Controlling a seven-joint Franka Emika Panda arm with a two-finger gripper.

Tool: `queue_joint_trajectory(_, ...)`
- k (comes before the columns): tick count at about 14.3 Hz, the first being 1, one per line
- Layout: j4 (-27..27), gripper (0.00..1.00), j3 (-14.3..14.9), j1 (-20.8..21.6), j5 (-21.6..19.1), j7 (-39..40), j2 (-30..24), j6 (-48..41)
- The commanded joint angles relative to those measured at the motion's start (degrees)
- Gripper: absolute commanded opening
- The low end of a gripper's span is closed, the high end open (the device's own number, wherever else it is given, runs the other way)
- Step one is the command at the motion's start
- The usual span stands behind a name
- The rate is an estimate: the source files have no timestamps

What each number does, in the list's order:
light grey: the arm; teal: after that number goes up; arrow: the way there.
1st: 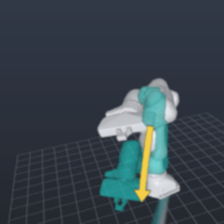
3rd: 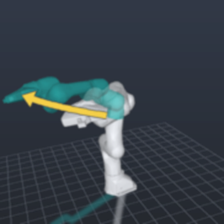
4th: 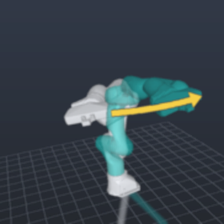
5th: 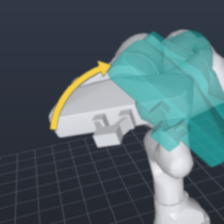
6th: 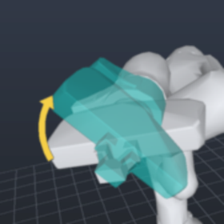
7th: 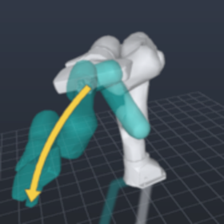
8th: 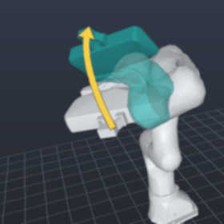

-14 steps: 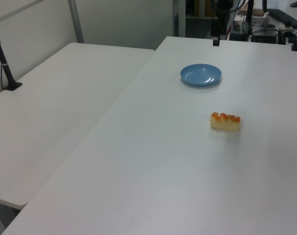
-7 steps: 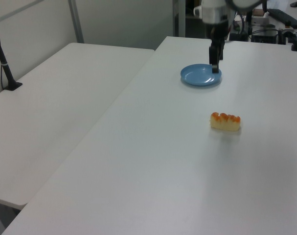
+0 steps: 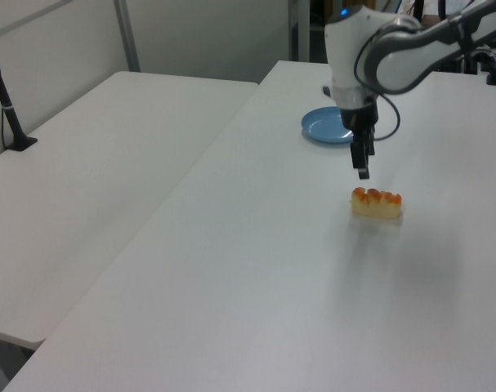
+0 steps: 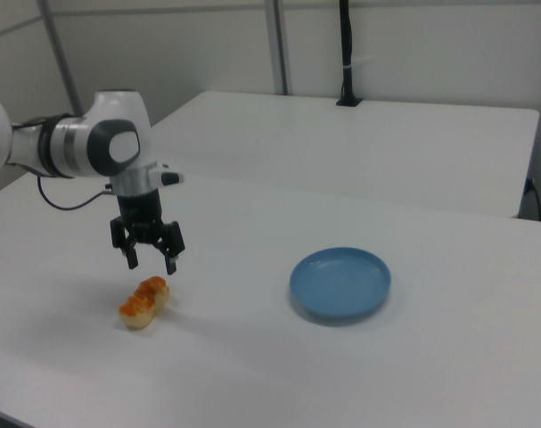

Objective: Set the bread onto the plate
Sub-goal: 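Close the gripper on the bread roll and lift it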

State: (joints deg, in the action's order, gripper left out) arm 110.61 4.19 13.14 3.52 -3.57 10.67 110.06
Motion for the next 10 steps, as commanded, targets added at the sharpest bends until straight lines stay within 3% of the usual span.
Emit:
queue_joint_trajectory(1, 6.7, 1.0, -1.0, 1.2, -0.1, -4.5, -0.7, 5.2)
queue_joint_trajectory(6, 9.5, 0.97, -1.3, 1.7, 0.1, -5.3, 0.2, 9.0)
queue_joint_trajectory(10, 9.5, 0.41, -1.3, 1.7, 0.1, -5.3, 0.5, 9.0)
